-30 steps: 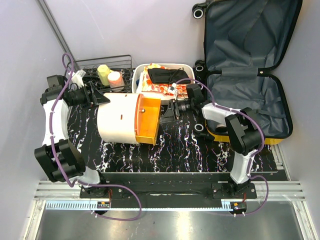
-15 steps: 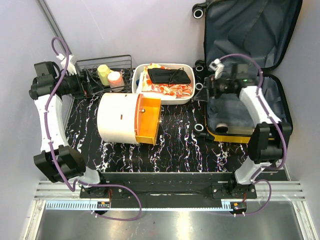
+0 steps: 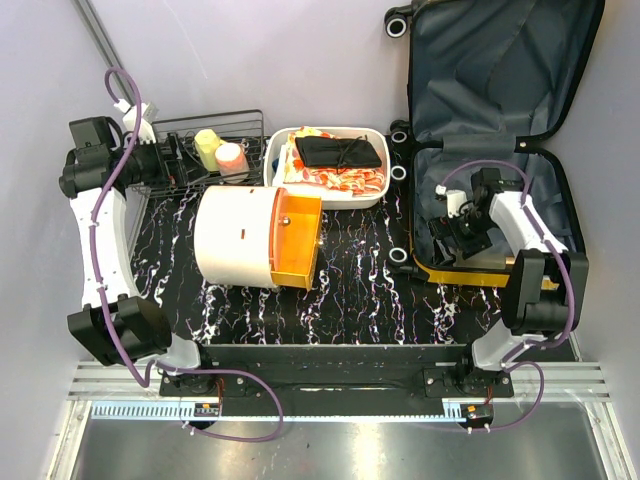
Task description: Open, take out, and arrange the luggage
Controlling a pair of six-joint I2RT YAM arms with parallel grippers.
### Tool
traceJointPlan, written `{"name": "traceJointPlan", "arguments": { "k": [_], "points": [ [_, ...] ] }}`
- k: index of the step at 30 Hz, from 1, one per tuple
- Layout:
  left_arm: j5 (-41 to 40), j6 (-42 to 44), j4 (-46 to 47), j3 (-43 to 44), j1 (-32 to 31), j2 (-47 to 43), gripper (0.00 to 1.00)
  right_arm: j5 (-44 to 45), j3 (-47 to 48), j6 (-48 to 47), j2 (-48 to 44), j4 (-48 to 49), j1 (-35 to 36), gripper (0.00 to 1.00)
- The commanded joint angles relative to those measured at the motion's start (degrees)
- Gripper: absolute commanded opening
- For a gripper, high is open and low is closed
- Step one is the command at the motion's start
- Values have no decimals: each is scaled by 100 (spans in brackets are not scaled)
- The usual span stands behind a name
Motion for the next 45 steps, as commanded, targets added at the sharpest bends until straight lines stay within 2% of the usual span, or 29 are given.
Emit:
{"name": "traceJointPlan", "arguments": {
  "k": [1,3,7,11,17,23,25,28,31,35,42,45],
  "points": [
    [-142,-49,256,43,-11,-3,94,571,-263,648,197,642,17,100],
    [-160,-49,256,52,-20,6,94,484,-290,772,443,870,17,99],
    [-169,-41,256,34,-11,41,94,369,-98,1132,952,977,17,83],
    [-134,-32,256,25,-11,41,93,334,114,1326,1252,1082,17,74],
    [-72,38,256,113,-11,50,92,299,272,1256,972,1126,-62,48],
    [24,109,256,315,-11,120,90,62,228,800,497,1170,-229,38],
    [42,126,256,333,-2,146,89,62,211,650,444,1153,-238,48],
    [86,135,256,351,-11,181,89,-262,237,123,330,1012,-247,78],
    [112,144,256,377,-20,208,89,-648,167,-658,128,1047,-247,90],
    [121,126,256,377,-55,234,89,-957,-114,-1476,-13,1345,-247,94],
    [86,100,256,377,-73,269,89,-282,-97,-723,601,1776,-185,96],
    [86,65,256,360,-73,296,89,-342,-184,-625,716,1952,-116,97]
  ]
}}
